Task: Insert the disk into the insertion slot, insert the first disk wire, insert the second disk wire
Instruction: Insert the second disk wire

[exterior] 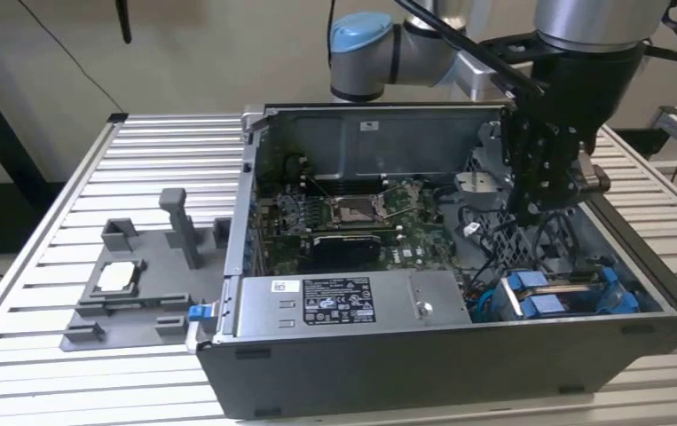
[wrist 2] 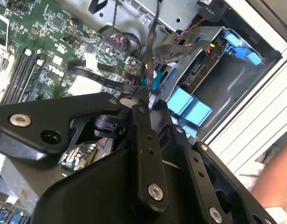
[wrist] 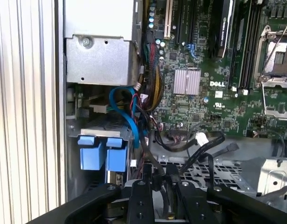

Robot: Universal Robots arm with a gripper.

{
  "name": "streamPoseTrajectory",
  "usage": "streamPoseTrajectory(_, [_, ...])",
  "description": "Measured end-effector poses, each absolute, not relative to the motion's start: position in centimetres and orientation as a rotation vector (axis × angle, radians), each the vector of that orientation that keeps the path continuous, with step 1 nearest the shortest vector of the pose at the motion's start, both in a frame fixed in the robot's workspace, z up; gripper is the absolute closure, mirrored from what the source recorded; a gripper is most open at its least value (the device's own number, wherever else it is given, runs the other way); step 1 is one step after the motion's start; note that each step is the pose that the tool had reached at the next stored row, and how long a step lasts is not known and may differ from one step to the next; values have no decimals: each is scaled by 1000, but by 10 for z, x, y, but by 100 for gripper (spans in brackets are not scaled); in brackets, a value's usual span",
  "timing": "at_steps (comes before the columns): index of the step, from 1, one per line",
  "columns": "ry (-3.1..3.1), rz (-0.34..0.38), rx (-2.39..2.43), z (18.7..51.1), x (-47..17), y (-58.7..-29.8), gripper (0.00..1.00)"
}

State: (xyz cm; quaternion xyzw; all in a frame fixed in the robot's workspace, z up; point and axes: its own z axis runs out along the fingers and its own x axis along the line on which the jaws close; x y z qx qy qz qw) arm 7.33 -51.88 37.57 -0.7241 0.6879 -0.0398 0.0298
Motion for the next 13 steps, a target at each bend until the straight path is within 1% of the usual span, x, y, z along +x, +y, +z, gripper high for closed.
streamPoseTrajectory(6, [2087, -152, -2274, 374, 69, -519, 73])
streamPoseTrajectory(7, [2081, -158, -2280, 374, 69, -519, 75])
streamPoseTrajectory(8, [2075, -162, -2286, 374, 69, -519, 75])
streamPoseTrajectory(9, [2070, -166, -2291, 374, 68, -519, 82])
streamPoseTrajectory(13, [2053, -174, -2307, 373, 68, -520, 82])
